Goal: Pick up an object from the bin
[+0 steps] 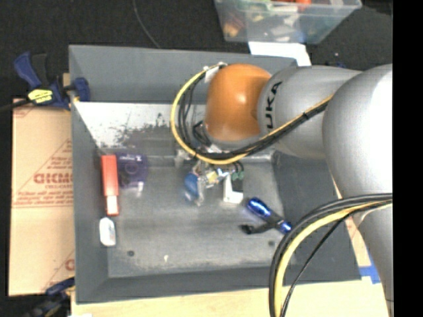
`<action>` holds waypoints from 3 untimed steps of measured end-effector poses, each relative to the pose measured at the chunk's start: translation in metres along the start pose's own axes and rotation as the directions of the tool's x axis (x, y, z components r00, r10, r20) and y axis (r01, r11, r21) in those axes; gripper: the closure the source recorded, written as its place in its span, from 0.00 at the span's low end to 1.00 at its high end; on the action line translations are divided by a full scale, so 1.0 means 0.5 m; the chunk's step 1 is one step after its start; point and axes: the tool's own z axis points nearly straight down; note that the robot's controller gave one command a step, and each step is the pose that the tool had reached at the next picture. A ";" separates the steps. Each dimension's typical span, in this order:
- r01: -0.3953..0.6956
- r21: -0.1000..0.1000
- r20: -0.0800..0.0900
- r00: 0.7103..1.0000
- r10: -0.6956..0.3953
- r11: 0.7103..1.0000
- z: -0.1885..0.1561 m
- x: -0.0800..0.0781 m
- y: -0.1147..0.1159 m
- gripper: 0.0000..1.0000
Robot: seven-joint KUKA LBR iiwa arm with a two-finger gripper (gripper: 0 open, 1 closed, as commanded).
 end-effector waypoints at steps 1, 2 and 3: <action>-0.085 -0.003 0.001 0.996 0.085 0.996 -0.085 0.026 -0.004 0.00; 0.002 0.001 -0.005 1.000 -0.002 1.000 -0.039 0.030 -0.057 0.00; -0.085 -0.004 0.004 0.996 0.085 0.996 0.020 0.035 -0.078 0.00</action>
Offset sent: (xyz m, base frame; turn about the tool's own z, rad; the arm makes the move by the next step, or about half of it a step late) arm -0.0064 -0.0295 0.0189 -0.0053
